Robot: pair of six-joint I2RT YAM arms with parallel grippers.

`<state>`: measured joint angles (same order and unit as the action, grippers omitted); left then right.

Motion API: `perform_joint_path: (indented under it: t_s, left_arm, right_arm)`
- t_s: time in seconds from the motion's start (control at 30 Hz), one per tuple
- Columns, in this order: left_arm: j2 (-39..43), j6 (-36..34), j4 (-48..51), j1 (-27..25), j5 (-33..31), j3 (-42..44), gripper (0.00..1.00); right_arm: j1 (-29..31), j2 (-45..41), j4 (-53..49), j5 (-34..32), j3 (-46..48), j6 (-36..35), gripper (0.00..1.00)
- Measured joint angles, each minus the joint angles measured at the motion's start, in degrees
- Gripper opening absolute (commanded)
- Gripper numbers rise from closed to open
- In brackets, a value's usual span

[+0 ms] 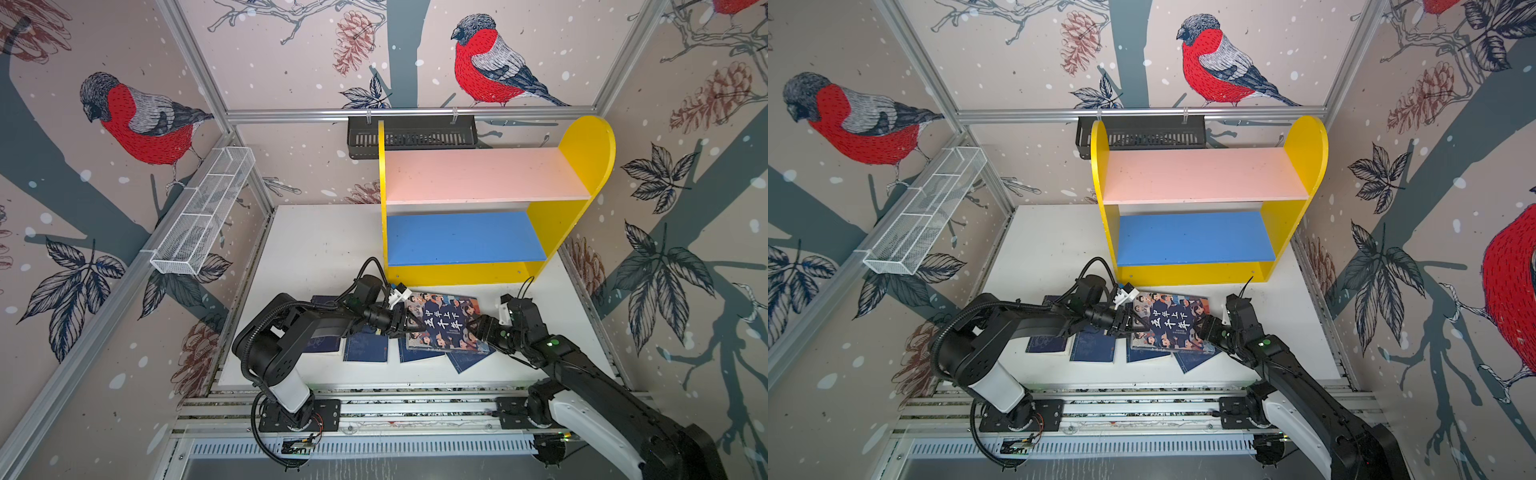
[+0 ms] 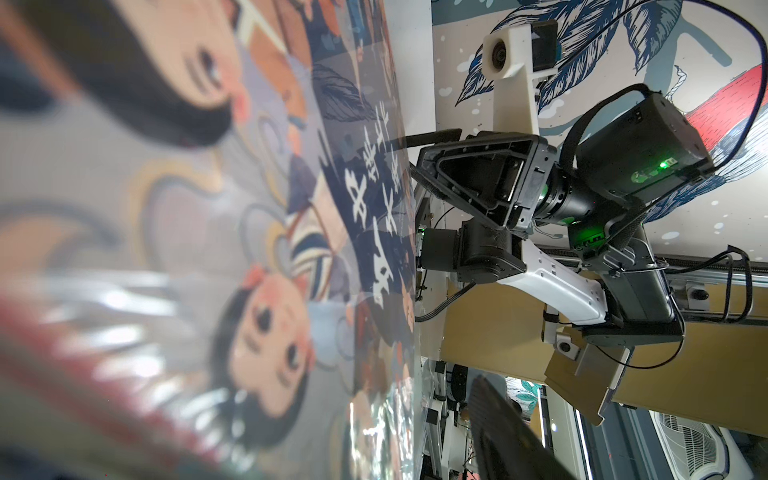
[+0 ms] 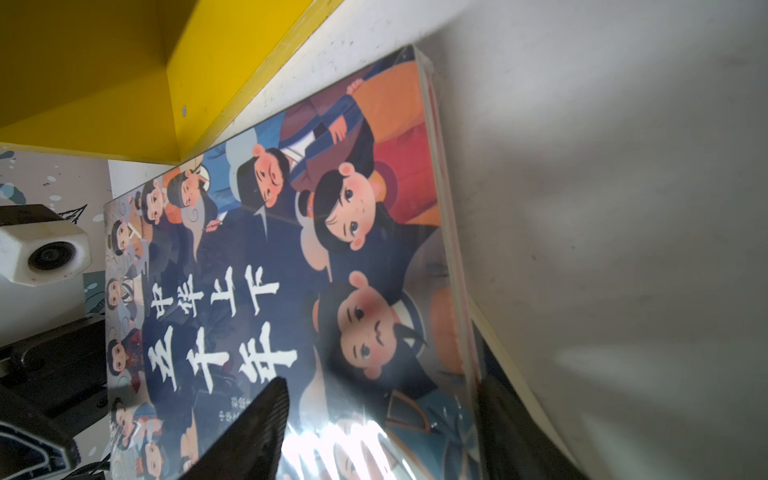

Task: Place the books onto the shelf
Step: 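Close the left and right grippers on the illustrated book's opposite edges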

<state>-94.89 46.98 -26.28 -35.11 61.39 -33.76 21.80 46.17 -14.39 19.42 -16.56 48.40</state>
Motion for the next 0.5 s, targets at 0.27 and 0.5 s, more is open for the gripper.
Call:
perform_joint_path:
  t_s: [0.27,0.5]
  left_arm:
    - [-0.1,1.2,0.0,0.0,-0.2,0.6,0.56]
    - [-0.6,1.5,0.7,-0.3,-0.9,0.3,0.55]
  right_arm:
    - [0.0,-0.5,0.5,0.0,0.0,0.8,0.73]
    - [0.1,-1.1,1.1,0.2,0.0,0.8,0.72]
